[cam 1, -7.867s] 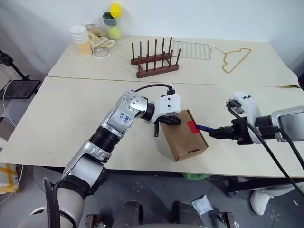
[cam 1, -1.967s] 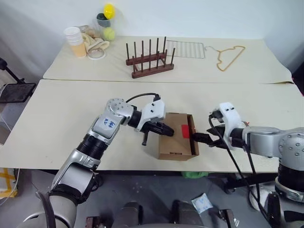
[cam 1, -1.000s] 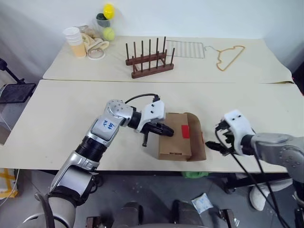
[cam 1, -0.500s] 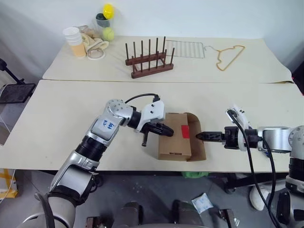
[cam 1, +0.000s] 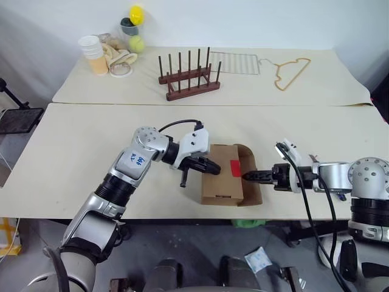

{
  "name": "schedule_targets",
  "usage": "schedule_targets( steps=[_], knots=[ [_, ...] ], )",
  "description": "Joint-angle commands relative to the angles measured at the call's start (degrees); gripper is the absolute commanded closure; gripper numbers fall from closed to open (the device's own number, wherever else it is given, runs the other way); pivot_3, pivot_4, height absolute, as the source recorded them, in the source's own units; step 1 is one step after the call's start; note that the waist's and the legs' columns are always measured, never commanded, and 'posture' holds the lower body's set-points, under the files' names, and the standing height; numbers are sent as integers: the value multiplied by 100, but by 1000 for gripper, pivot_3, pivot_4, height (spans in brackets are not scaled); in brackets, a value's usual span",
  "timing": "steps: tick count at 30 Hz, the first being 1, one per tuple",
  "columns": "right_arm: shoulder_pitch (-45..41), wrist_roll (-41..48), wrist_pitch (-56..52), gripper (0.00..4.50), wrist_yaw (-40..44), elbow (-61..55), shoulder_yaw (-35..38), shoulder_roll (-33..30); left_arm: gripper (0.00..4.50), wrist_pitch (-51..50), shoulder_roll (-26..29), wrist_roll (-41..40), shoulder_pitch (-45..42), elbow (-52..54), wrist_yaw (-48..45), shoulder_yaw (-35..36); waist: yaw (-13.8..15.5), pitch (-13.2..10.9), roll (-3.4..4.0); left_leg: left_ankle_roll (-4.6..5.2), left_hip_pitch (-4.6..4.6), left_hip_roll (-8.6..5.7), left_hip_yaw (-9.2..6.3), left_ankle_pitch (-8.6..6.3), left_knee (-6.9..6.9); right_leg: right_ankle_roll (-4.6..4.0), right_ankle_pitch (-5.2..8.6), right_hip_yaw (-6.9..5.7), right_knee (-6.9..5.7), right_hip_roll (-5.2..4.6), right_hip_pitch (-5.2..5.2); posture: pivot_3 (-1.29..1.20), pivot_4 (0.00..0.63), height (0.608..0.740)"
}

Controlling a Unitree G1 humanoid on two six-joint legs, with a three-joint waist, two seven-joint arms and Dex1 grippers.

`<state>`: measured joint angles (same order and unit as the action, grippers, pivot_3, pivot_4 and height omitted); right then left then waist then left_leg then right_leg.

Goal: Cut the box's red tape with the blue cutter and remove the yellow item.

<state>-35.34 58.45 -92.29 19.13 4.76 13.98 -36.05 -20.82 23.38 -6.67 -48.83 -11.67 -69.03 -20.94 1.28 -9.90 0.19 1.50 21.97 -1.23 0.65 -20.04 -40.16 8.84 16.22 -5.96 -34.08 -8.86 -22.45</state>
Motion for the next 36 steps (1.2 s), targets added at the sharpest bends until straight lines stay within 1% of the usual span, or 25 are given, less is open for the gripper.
schedule_targets(
  steps=[1, 3, 6, 7, 9, 13, 19, 22, 26, 33, 36],
  knots=[
    [-50, -218, -21, 1569, 74, 91, -139, 126, 4500, -75, 94, 198, 123, -107, -14, -167, -1, 1, 1, 0, -1, 0, 0, 0, 0, 0, 0, 0, -1, 0, 0, 0, 150, 740],
    [-63, -289, -21, 1569, 163, 108, -271, 134, 4500, -78, 89, 190, 118, -104, -6, -162, -2, 1, 1, 0, -4, 0, 0, 0, 0, 0, 0, 1, -1, 0, 2, 0, 150, 740],
    [-54, -432, -21, 2130, 262, 87, -462, 100, 4500, -75, 88, 184, 113, -110, 6, -150, -5, 1, 1, 0, -10, 1, 0, 0, 0, 0, 0, 4, -3, 0, 4, 0, 150, 740],
    [-48, -483, -21, 2399, 263, 93, -476, 109, 4500, -73, 85, 186, 115, -110, 13, -148, -5, 1, 1, 0, -11, 1, 0, 0, 1, 0, 0, 5, -3, 0, 4, 0, 150, 740],
    [-34, -539, -21, 3134, 303, 89, -514, 120, 4500, -71, 87, 184, 125, -102, 16, -146, -6, 1, 1, 0, -13, 1, -1, 0, 3, 0, 0, 6, -4, 0, 5, 0, 150, 740],
    [-5, -537, -21, 4427, 408, 31, -596, 152, 4500, -54, 75, 189, 145, -101, 32, -150, -4, 2, 0, 0, -21, 1, -1, 0, 7, 0, 0, 8, -4, 0, 9, 0, 150, 740],
    [42, -594, -21, 4472, 401, 13, -619, 208, 4500, -49, 45, 176, 173, -88, 81, -136, -6, 2, 0, -3, -55, 3, -5, -2, 20, -1, 0, 12, 1, 0, 35, 0, 150, 740],
    [-76, -588, -21, 4472, 182, -118, -560, 38, 4500, 56, 13, 155, 216, -112, 176, -51, -5, 2, 0, -4, -60, 4, -6, -2, 21, -1, 0, 13, 1, 0, 39, 0, 150, 740],
    [-293, -273, -21, 4472, -63, -224, -415, -436, 4500, 277, -242, 131, 240, -260, 513, 114, 45, 2, 0, -4, -63, 4, -12, -3, 16, -1, 0, 14, 7, -2, 47, 0, 150, 740],
    [-682, 1165, -21, 4472, -291, -372, -767, -1815, 4500, 568, -834, 108, 176, -617, 923, 200, 142, -2, 4, 18, -42, -9, -14, -6, 12, 1, -1, -2, 24, -41, 44, 0, 150, 740],
    [-865, 1643, -21, 4472, -513, -378, -958, -2233, 4500, 758, -1111, 145, 102, -829, 1105, 214, 156, -4, 1, 20, -42, -9, -8, -7, 14, 2, -1, -8, 30, -43, 44, 0, 150, 740]
  ],
)
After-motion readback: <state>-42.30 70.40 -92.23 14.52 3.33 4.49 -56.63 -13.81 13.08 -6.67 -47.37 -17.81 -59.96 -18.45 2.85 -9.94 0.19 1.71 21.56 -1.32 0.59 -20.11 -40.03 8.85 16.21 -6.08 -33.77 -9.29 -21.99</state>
